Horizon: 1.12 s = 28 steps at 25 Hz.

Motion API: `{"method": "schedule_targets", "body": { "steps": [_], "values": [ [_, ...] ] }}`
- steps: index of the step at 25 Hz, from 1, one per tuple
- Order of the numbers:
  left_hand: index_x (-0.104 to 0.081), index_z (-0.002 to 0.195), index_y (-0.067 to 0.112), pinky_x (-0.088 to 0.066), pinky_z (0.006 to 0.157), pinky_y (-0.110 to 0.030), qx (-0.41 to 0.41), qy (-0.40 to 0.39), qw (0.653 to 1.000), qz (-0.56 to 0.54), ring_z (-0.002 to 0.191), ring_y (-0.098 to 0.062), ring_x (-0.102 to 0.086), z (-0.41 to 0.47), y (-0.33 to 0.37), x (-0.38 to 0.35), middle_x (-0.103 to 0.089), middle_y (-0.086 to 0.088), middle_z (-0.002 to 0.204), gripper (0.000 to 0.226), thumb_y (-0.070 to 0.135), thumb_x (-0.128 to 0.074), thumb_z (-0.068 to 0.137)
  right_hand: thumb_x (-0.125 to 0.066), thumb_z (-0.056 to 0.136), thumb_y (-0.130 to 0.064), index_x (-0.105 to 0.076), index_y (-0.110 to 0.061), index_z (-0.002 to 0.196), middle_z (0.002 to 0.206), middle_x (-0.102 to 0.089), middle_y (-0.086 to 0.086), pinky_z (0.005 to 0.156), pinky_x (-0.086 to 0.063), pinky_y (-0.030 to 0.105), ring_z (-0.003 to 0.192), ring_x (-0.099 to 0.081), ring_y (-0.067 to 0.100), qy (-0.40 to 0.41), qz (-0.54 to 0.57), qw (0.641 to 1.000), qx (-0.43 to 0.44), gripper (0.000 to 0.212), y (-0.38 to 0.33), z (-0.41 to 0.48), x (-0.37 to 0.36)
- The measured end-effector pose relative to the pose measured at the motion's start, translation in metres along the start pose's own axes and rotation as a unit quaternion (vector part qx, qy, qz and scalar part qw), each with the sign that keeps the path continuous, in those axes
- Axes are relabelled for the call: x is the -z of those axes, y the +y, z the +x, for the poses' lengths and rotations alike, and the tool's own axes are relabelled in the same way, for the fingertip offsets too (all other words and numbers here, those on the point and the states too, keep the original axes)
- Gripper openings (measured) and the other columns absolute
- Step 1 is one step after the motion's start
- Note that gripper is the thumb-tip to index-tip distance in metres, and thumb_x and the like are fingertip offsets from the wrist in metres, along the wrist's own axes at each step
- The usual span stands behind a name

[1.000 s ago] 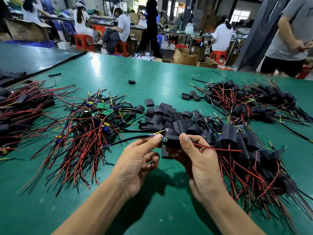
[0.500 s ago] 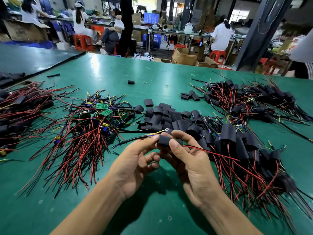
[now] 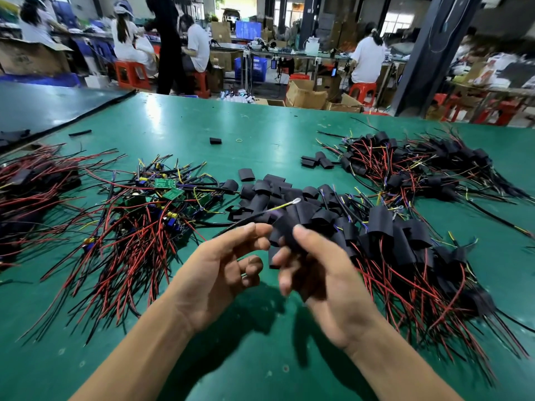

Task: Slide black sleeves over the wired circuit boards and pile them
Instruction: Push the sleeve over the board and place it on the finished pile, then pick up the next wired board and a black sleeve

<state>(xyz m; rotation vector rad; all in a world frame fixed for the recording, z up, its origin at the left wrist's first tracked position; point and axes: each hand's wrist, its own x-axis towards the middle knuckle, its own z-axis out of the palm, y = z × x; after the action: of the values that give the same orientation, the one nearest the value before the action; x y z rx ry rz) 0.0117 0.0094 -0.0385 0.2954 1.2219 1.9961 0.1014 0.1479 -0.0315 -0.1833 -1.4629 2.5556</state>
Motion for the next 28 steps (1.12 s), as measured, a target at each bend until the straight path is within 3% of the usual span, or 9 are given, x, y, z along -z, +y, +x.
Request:
{"method": "schedule_targets", "body": {
  "steps": [4, 7, 14, 16, 18, 20, 22, 24, 28],
  "values": [
    [-0.08, 0.091, 0.021, -0.038, 0.048, -0.016, -0.001, 0.045, 0.998, 0.042, 0.052, -0.007, -0.048, 0.006, -0.004, 0.003, -0.066, 0.004, 0.078, 0.031, 0.036, -0.076, 0.065, -0.063, 0.083, -0.041, -0.067, -0.012, 0.085, 0.069, -0.071, 0.006, 0.044, -0.044, 0.02, 0.042, -0.052, 0.013, 0.183, 0.055, 0.969, 0.159, 0.03, -0.023, 0.007, 0.018],
    [-0.077, 0.093, 0.017, -0.038, 0.049, -0.016, 0.011, 0.085, 0.993, 0.084, 0.053, -0.007, -0.048, 0.012, -0.009, 0.01, -0.067, 0.003, 0.077, 0.022, 0.028, -0.073, 0.075, -0.055, 0.091, -0.054, -0.063, -0.018, 0.083, 0.067, -0.068, 0.001, 0.045, -0.039, 0.019, 0.044, -0.047, 0.012, 0.268, 0.11, 0.944, 0.158, 0.038, -0.035, 0.011, 0.034],
    [-0.066, 0.103, 0.008, -0.047, 0.049, -0.021, -0.02, 0.223, 0.973, 0.051, 0.05, -0.012, -0.059, 0.015, -0.004, 0.023, -0.071, -0.003, 0.077, 0.011, 0.011, -0.062, 0.094, -0.044, 0.102, -0.047, -0.059, -0.016, 0.076, 0.055, -0.058, -0.003, 0.047, -0.033, 0.021, 0.043, -0.044, 0.01, 0.305, 0.101, 0.937, 0.139, 0.044, -0.024, 0.018, 0.044],
    [-0.06, 0.107, 0.01, -0.052, 0.054, -0.025, -0.058, 0.279, 0.958, 0.02, 0.055, -0.014, -0.065, 0.015, 0.001, 0.026, -0.068, -0.01, 0.092, 0.011, 0.01, -0.06, 0.096, -0.045, 0.103, -0.044, -0.06, -0.015, 0.075, 0.053, -0.059, -0.002, 0.042, -0.037, 0.02, 0.042, -0.046, 0.011, 0.308, 0.031, 0.936, 0.169, 0.043, -0.017, 0.02, 0.048],
    [-0.055, 0.116, 0.011, -0.055, 0.056, -0.027, -0.1, 0.327, 0.94, -0.003, 0.062, -0.018, -0.069, 0.013, 0.006, 0.029, -0.063, -0.013, 0.099, 0.019, 0.007, -0.057, 0.097, -0.05, 0.103, -0.034, -0.061, -0.012, 0.075, 0.056, -0.062, 0.001, 0.042, -0.041, 0.022, 0.042, -0.048, 0.012, 0.285, -0.136, 0.927, 0.204, 0.038, -0.003, 0.022, 0.051],
    [-0.05, 0.125, 0.018, -0.056, 0.056, -0.028, -0.136, 0.351, 0.926, 0.009, 0.066, -0.02, -0.071, 0.011, 0.009, 0.029, -0.062, -0.01, 0.097, 0.03, 0.006, -0.055, 0.098, -0.06, 0.099, -0.027, -0.065, -0.018, 0.076, 0.065, -0.067, -0.001, 0.051, -0.048, 0.026, 0.049, -0.053, 0.011, 0.22, -0.336, 0.891, 0.211, 0.026, 0.014, 0.025, 0.051],
    [-0.044, 0.134, 0.026, -0.058, 0.058, -0.029, -0.172, 0.355, 0.918, 0.044, 0.068, -0.02, -0.073, 0.009, 0.008, 0.026, -0.064, -0.005, 0.092, 0.042, 0.005, -0.053, 0.098, -0.071, 0.092, -0.025, -0.069, -0.025, 0.08, 0.076, -0.07, -0.012, 0.062, -0.048, 0.019, 0.059, -0.058, 0.005, 0.149, -0.49, 0.839, 0.184, 0.012, 0.026, 0.026, 0.051],
    [-0.033, 0.147, 0.032, -0.061, 0.065, -0.032, -0.205, 0.341, 0.913, 0.089, 0.071, -0.022, -0.074, 0.008, 0.004, 0.024, -0.067, -0.011, 0.101, 0.058, 0.007, -0.051, 0.098, -0.075, 0.087, -0.024, -0.071, -0.029, 0.082, 0.083, -0.07, -0.019, 0.064, -0.043, 0.01, 0.068, -0.062, 0.002, 0.11, -0.548, 0.813, 0.162, 0.009, 0.031, 0.026, 0.051],
    [-0.011, 0.156, 0.039, -0.061, 0.064, -0.034, -0.224, 0.355, 0.903, 0.095, 0.067, -0.024, -0.074, 0.009, 0.006, 0.03, -0.055, -0.009, 0.132, 0.075, 0.007, -0.049, 0.1, -0.075, 0.087, -0.023, -0.072, -0.027, 0.081, 0.082, -0.071, -0.024, 0.068, -0.041, 0.005, 0.076, -0.063, -0.006, 0.125, -0.543, 0.817, 0.149, 0.009, 0.029, 0.026, 0.053]
  ]
}}
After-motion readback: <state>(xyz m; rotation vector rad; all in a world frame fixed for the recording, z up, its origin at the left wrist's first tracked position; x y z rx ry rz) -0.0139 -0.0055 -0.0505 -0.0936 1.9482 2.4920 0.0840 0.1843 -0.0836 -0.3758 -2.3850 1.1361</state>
